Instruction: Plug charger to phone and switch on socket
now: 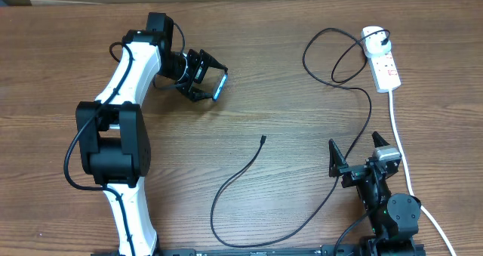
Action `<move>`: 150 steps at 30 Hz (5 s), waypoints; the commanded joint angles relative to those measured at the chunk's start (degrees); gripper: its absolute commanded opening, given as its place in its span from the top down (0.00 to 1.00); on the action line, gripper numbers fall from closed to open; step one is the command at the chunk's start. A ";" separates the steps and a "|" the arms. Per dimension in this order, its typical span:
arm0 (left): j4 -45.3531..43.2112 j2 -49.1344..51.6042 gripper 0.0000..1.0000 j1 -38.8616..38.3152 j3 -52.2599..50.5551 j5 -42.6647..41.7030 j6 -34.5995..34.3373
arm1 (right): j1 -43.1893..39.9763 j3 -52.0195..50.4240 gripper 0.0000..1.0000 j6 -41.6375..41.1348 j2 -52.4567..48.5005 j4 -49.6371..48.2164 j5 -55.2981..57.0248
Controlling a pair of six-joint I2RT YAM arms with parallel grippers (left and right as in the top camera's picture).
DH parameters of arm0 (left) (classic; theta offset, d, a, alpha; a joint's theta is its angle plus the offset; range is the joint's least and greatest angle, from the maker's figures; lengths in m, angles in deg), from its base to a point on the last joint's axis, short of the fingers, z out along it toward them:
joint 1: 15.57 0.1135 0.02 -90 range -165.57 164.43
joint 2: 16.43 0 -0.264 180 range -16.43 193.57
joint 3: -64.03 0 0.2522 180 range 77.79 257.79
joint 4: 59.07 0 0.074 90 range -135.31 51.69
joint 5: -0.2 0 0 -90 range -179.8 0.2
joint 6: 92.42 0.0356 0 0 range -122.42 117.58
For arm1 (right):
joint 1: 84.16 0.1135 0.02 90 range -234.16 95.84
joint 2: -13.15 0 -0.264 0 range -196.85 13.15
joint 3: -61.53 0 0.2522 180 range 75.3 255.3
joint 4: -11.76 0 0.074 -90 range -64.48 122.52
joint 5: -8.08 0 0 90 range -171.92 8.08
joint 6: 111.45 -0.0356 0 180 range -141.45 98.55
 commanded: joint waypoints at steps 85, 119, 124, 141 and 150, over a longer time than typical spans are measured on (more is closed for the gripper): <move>9.49 -6.84 0.00 -16.50 4.61 48.76 10.10 | 0.22 -0.59 0.00 -0.15 0.37 -0.26 0.33; 3.69 8.17 0.00 -16.96 3.10 53.42 8.79 | 0.22 -0.59 0.00 -0.15 0.37 -0.26 0.33; 1.55 8.24 0.00 -16.96 0.59 53.37 5.64 | 0.22 -0.59 0.00 -0.15 0.37 -0.26 0.33; 0.68 8.24 0.12 -17.16 -3.28 49.35 5.55 | 0.22 -0.59 0.00 -0.15 0.37 -0.26 0.33; 3.19 8.24 0.05 -17.16 -3.28 48.04 5.84 | 0.22 -0.59 0.00 -0.15 0.37 -0.26 0.33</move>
